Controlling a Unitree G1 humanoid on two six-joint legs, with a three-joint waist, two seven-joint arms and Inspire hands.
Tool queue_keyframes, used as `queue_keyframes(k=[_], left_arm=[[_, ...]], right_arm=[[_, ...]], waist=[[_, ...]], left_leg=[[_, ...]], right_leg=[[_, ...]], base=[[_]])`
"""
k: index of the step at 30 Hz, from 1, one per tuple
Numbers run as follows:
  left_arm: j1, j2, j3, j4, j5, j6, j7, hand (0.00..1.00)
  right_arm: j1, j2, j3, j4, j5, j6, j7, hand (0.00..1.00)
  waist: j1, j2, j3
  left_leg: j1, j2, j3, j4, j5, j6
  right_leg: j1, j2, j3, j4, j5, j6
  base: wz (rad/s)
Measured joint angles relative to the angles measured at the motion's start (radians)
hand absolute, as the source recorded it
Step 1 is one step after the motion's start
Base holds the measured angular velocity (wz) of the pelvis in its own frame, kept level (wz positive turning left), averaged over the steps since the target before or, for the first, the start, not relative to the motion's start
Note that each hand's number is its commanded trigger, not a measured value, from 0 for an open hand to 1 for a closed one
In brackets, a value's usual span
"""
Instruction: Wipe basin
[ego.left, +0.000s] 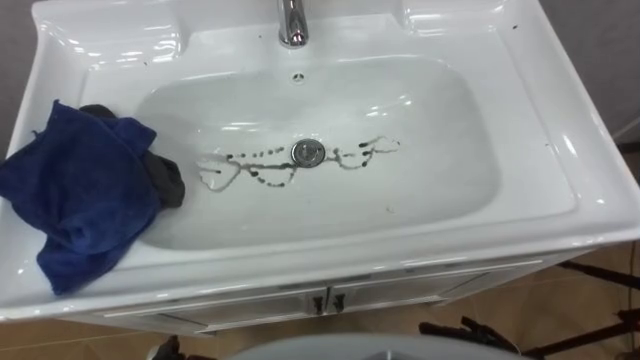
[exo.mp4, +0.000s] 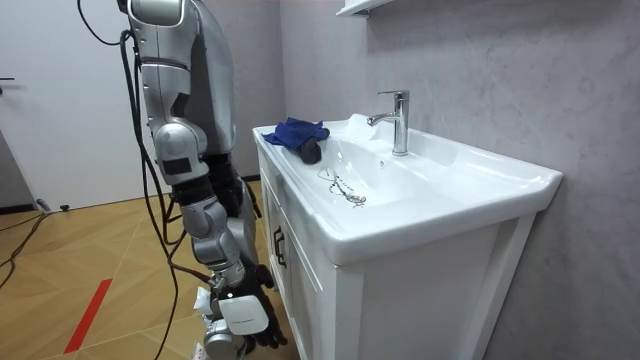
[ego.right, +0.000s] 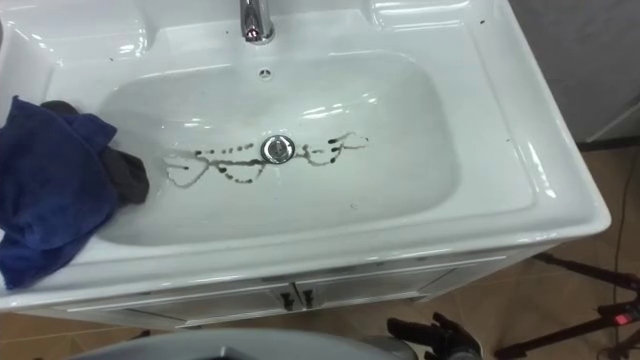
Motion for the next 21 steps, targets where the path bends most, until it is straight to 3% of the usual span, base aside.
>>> queue_keyframes(k=[9, 16, 21], left_arm=[[0.008, -0.003, 0.021, 0.003, -0.001, 0.002, 0.001, 0.00], [0.022, -0.003, 0.043, 0.002, -0.001, 0.025, 0.007, 0.00], [0.051, -0.002, 0.115, 0.002, 0.006, 0.034, 0.011, 0.00]], right_arm=[[0.000, -0.001, 0.000, 0.004, 0.000, 0.003, -0.004, 0.00], [0.000, -0.001, 0.002, 0.004, 0.034, 0.035, -0.023, 0.00], [0.000, -0.003, 0.000, 0.000, 0.030, 0.044, -0.026, 0.00]], waist=[[0.002, 0.002, 0.0027], [0.004, 0.004, 0.0024], [0.012, 0.010, 0.0006]], left_leg=[[0.013, 0.000, 0.002, -0.001, 0.000, 0.000], [0.017, -0.001, -0.003, 0.002, 0.000, 0.000], [0.020, -0.001, -0.008, 0.003, -0.001, 0.000]], right_leg=[[0.013, 0.000, 0.000, 0.002, 0.000, 0.000], [0.027, -0.003, -0.011, 0.001, 0.000, 0.001], [0.036, -0.004, -0.019, -0.001, -0.001, 0.001]], base=[[0.00], [0.03], [0.03]])
